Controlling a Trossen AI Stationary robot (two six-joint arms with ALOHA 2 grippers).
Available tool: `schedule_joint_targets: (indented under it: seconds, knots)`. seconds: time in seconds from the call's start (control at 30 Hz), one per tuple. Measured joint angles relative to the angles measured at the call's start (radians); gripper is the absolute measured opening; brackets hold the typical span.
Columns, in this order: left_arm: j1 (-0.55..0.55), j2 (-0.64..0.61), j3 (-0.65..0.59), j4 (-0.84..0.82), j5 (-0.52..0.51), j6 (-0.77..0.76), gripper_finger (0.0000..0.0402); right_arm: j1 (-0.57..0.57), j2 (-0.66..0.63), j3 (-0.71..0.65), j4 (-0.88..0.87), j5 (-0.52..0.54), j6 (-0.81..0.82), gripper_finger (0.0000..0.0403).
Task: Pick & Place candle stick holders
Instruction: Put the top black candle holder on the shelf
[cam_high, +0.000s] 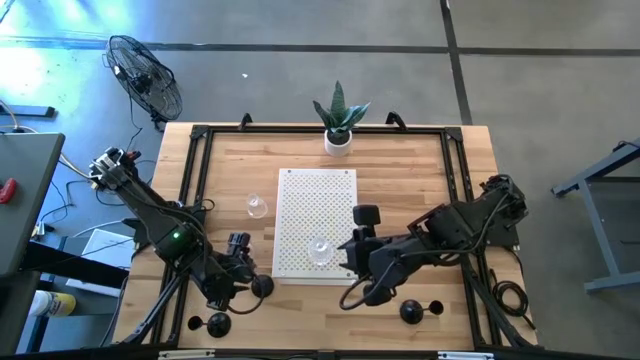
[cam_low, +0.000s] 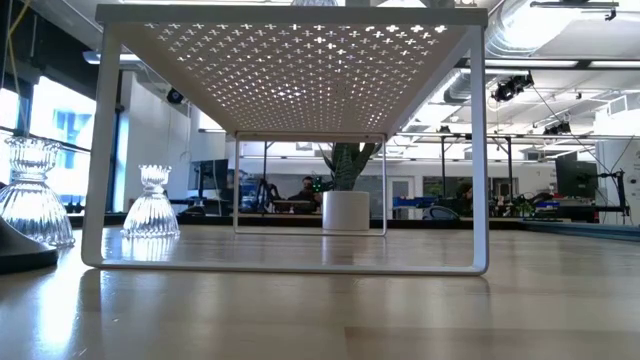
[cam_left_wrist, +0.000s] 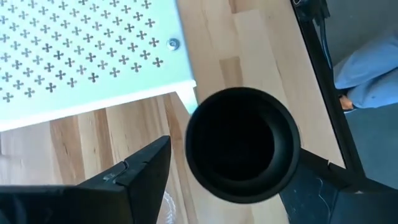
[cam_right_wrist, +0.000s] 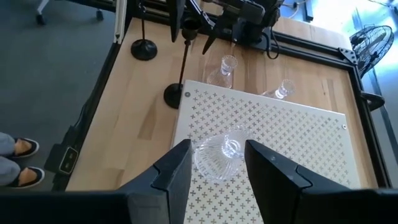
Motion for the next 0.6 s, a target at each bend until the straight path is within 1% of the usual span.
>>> schedule_joint_targets:
  seconds: [0.13,0.23,0.6]
  knots:
    - [0.0,0.0,0.0,0.029,-0.04,0.055,0.0257,0.004,0.0,0.0,0.0,0.0,-0.002,0.0142]
    - [0.0,0.0,0.0,0.048,-0.049,0.097,0.0257,0.005,0.0,0.0,0.0,0.0,0.0,0.0142]
    - [0.0,0.0,0.0,0.043,-0.054,0.126,0.0257,0.005,0.0,0.0,0.0,0.004,-0.007,0.0142]
